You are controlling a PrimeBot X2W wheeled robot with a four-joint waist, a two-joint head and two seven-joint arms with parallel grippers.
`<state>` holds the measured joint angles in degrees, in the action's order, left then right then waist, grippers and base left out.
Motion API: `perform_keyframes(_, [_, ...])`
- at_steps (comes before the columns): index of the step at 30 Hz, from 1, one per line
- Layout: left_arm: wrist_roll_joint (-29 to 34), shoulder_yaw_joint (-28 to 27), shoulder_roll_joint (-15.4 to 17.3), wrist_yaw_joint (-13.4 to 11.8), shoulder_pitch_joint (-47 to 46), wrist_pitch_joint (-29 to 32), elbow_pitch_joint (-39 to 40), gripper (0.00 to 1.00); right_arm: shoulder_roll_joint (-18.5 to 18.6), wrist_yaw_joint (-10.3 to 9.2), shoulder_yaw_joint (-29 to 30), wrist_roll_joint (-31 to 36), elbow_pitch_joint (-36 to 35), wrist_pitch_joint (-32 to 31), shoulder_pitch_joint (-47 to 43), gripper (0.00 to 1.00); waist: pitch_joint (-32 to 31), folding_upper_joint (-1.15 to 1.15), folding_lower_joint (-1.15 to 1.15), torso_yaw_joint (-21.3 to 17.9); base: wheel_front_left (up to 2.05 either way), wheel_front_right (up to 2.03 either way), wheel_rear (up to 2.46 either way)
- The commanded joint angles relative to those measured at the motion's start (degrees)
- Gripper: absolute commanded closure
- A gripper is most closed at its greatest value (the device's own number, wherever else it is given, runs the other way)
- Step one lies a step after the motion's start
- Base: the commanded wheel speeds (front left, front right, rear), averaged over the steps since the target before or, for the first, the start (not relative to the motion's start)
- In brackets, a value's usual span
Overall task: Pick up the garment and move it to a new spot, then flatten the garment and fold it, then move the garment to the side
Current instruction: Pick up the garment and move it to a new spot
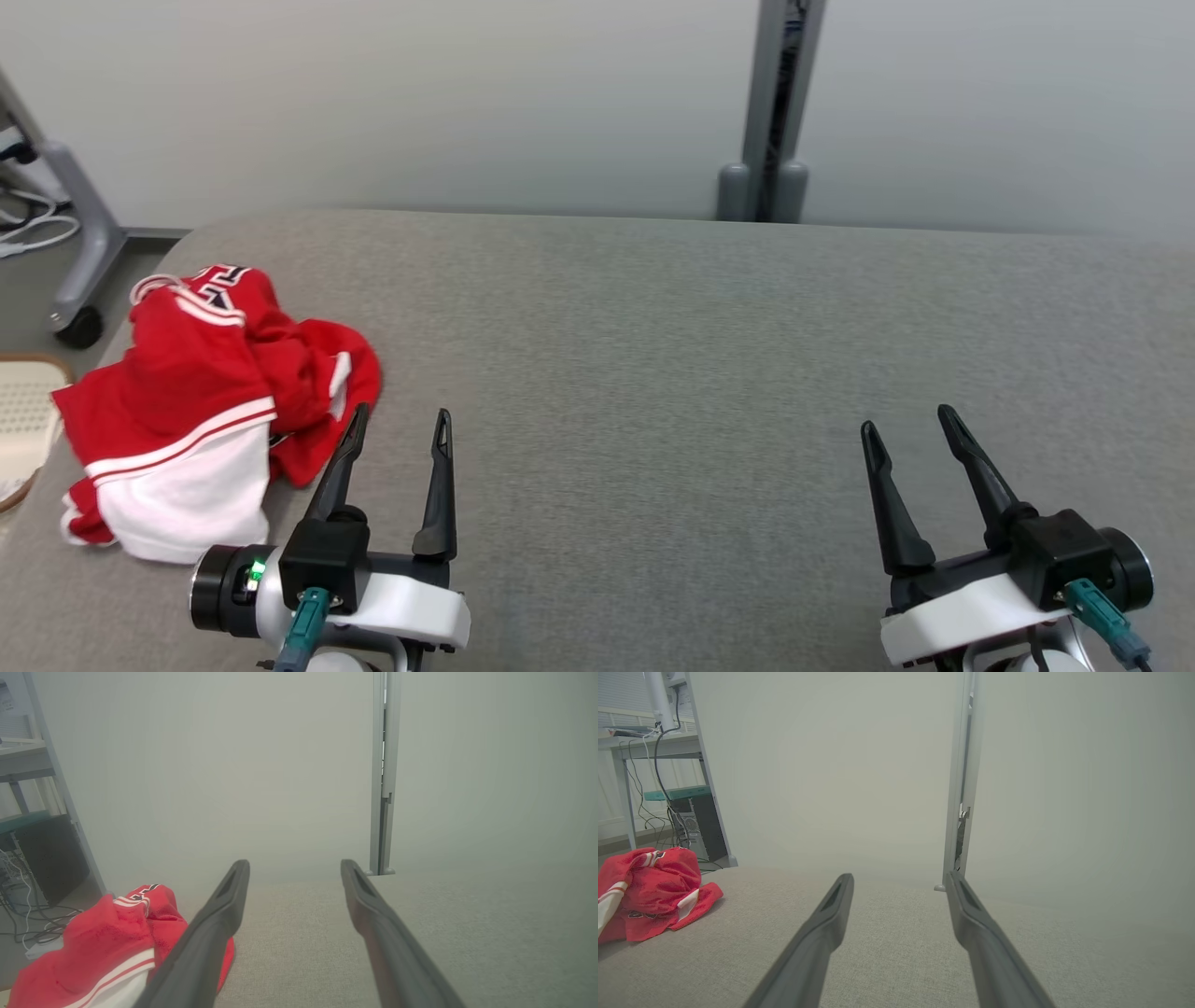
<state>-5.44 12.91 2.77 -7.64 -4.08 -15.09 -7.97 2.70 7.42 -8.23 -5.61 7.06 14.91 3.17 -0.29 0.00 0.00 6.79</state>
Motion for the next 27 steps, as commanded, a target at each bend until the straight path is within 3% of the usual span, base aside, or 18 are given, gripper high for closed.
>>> perform_keyframes(1, [-0.52,-0.25,0.21,-0.27,-0.5,-0.06,0.0,0.0,0.23,0.13,-0.17,0.2,0.16,0.34,-0.49,0.0,-0.22,0.0,0.0,2.39,0.0,0.0,0.0])
perform_keyframes(18, [-1.1,-1.12,0.2,-0.63,1.23,-0.06,-0.09,0.0,0.25,0.13,-1.99,-1.04,-0.07,0.34,-1.85,0.0,-1.9,0.0,0.0,17.19,0.0,0.0,0.0])
perform_keyframes(27, [-1.69,-2.02,0.18,-1.2,1.47,-0.05,0.64,0.0,0.29,0.11,-3.47,-0.62,0.37,0.34,-1.08,0.0,-1.33,0.0,0.0,21.23,0.0,0.0,0.0])
